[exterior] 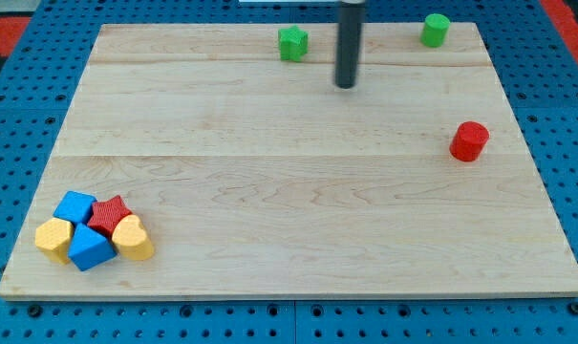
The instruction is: Move the red circle closer to the yellow heart
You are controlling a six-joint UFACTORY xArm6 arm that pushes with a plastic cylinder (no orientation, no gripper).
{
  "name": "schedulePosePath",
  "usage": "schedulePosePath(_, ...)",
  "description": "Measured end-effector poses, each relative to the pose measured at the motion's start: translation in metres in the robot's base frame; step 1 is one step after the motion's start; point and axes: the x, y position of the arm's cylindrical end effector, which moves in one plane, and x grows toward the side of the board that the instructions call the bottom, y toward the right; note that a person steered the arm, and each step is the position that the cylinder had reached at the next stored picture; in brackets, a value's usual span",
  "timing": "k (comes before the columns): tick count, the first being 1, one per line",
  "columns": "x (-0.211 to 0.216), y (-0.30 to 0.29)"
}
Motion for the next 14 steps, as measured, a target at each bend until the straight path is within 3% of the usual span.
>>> schedulePosePath(1,0.000,0.045)
schedulePosePath(4,0.000,0.064)
schedulePosePath(6,0.017,0.139)
schedulePosePath(7,0.049,0.136)
schedulePosePath(11,0.103,0.103)
schedulePosePath(14,0.146,0.120)
